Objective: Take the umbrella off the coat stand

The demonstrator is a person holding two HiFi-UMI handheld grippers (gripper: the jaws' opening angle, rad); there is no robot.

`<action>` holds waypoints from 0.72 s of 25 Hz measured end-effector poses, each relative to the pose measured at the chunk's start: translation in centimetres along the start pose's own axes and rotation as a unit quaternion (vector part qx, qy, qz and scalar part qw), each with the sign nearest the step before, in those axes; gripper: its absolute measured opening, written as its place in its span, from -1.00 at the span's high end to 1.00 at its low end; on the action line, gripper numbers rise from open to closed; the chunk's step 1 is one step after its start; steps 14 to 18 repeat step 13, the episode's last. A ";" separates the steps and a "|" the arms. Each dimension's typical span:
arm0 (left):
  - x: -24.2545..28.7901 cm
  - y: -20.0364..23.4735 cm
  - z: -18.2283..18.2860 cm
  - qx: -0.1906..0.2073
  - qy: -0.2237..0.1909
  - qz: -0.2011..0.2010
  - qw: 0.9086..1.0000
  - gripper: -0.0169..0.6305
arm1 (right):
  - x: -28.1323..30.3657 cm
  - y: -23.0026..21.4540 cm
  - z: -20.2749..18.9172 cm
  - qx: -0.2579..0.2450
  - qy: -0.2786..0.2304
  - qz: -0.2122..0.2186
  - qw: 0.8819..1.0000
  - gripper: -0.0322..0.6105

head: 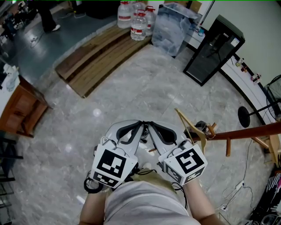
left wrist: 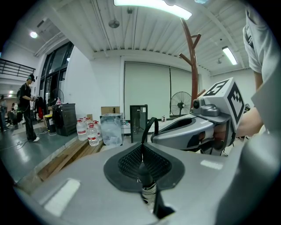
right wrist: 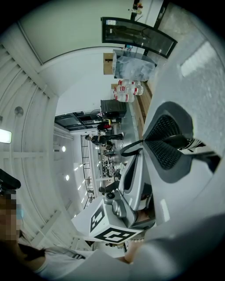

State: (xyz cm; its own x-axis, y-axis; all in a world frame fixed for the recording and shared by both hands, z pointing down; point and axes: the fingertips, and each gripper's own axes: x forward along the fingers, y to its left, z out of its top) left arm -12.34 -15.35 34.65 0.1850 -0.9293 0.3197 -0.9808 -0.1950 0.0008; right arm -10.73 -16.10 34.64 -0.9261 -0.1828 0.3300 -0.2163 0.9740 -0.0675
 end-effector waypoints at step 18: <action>-0.1 -0.3 -0.2 0.001 0.002 -0.007 1.000 0.90 | -0.3 0.0 -0.2 0.008 -0.004 -0.012 1.000 0.89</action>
